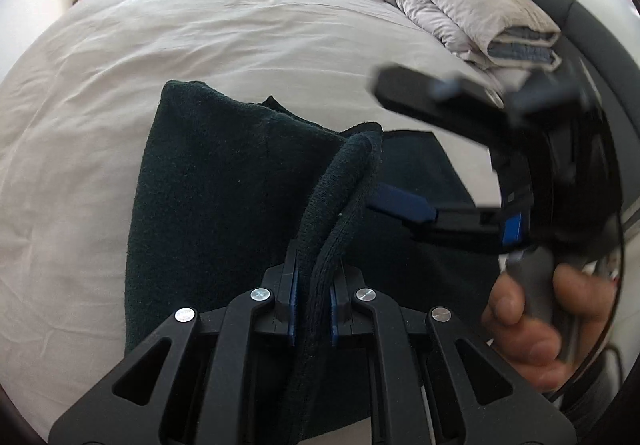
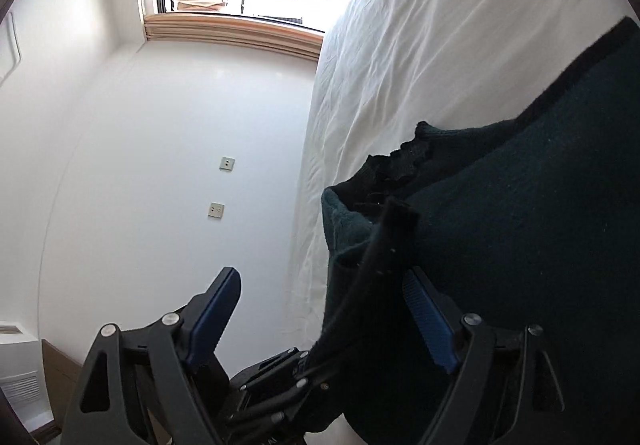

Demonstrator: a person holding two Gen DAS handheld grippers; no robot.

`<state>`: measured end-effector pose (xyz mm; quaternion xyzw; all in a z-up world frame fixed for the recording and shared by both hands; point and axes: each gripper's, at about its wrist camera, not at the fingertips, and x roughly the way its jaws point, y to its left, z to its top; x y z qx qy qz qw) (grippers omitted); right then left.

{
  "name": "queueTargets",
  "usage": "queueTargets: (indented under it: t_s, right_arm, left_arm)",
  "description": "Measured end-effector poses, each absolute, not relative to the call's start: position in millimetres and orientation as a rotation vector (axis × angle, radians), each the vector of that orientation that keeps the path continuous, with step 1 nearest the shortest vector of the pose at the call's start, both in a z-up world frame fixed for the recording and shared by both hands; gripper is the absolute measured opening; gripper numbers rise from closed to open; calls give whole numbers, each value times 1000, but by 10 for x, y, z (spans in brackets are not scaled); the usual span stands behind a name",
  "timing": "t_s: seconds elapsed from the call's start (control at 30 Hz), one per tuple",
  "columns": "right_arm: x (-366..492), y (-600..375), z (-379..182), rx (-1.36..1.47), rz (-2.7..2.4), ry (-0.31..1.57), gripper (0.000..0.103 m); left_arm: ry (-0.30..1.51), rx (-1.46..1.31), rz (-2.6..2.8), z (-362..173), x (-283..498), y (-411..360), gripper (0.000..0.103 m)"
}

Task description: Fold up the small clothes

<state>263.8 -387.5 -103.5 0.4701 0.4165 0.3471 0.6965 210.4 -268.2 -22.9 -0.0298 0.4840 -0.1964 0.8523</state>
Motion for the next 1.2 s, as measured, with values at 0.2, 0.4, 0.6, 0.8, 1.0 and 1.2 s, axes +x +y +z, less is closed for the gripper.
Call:
queueTargets:
  t_s: [0.2,0.4,0.6,0.8,1.0,1.2]
  right_arm:
    - [2680,-3645,-1017,905,746,1030,52]
    - [2743,-3713,-1052,811,660,1043,20]
    - [2702,-3821,-957,796,612,988,17]
    - [2706,-3955,-907,790,591,979,17]
    - [2717,-4183,-816,777,545,970,17]
    - [2800,-4583,-956,783,452,1004,15]
  left_arm:
    - [983,-3,-388,-266,1986,-2729,9]
    - [983,20,-378,-255,1888,-2759,12]
    - [1000,-36,-476,-10,1636,-2615,18]
    - [945,-165,-622,209,1102,-2293,18]
    - [951,-144,-538,-47,1239,-2108,18]
    - [955,-134,-564,-249,1319,-2149,18]
